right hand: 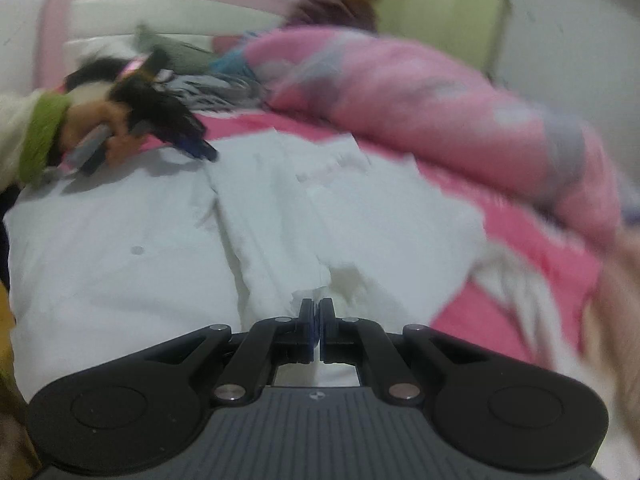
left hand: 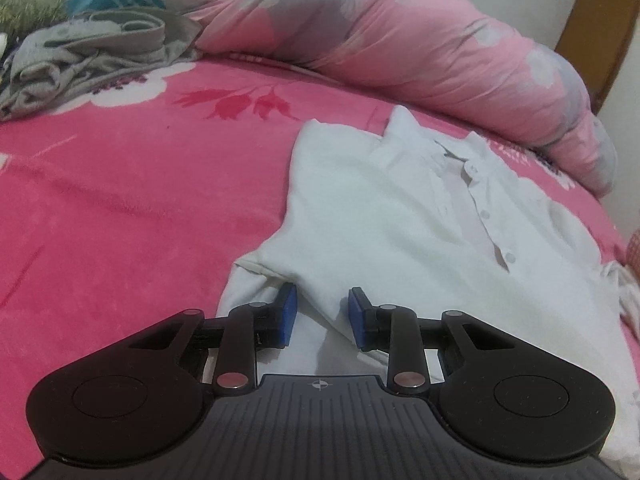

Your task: Fold clothes

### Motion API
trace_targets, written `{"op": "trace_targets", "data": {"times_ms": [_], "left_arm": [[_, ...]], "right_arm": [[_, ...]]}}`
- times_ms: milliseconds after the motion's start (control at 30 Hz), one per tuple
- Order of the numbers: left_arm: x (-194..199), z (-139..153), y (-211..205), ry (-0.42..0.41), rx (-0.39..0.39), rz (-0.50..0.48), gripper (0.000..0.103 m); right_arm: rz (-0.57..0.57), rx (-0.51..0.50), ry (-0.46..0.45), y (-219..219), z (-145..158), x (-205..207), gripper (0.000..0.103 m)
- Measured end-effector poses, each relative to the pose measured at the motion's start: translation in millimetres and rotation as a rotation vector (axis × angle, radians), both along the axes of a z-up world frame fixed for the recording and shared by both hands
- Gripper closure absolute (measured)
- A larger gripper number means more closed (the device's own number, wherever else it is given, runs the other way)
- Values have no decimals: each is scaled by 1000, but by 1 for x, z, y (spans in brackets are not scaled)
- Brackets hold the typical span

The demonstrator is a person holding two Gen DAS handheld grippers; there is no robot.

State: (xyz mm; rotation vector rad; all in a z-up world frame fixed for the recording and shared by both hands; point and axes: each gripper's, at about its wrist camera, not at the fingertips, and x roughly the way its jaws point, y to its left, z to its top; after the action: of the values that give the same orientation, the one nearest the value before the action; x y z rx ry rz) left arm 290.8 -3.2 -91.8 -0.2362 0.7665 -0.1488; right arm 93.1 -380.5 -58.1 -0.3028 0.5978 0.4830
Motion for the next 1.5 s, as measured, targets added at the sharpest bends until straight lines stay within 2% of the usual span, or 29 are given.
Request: {"op": "trace_targets", "data": {"times_ms": [100,200,333,433,600,633,700,867,1000,1100,1167,1233,1333,1400,1433,1500], "left_arm": [[-1,2,2,-14,4,-11,73],[-4,6,5,-32,6,-18,72],[-4,7,6,-50,16,-22,71],[-3,1,6,-39,9,-14,71],[-4,-6,7,-62,6,-23,71],[-5,-6,9,-65,-1,-25,71],[-6,-6,13,-72,-19,-28,71],[-19,-3,27,-108,-59,7,71],[-24,-2,34,-131,-77,35,71],[-21,1,36,-134,-98,48,71],[-16,1,37,-122,-100,73,71],[-10,-2,39,-84,-91,114,71],[-12,-1,43,-61,-111,148,71],[-21,7,41,-85,-108,141,69],[-26,11,40,-98,-106,136,68],[-35,20,31,-130,-80,112,59]], "right_arm": [[-114,19,43,-15,4,6,95],[-170,190,15,-37,26,-2,88],[-184,322,-31,-36,45,-4,88],[-156,310,3,-12,36,12,88],[-194,96,163,29,-19,39,89],[-198,84,128,33,-22,34,89],[-200,49,120,39,-11,30,88],[-176,80,33,44,23,27,88],[-159,111,-5,55,38,38,88],[-201,115,-14,63,36,48,84],[-237,149,-5,59,31,51,80],[-291,197,40,48,18,57,70],[-387,290,130,25,-3,62,68],[-437,388,172,6,-8,58,67],[-451,456,185,-5,-6,52,59],[-486,534,159,-22,1,34,45]]}}
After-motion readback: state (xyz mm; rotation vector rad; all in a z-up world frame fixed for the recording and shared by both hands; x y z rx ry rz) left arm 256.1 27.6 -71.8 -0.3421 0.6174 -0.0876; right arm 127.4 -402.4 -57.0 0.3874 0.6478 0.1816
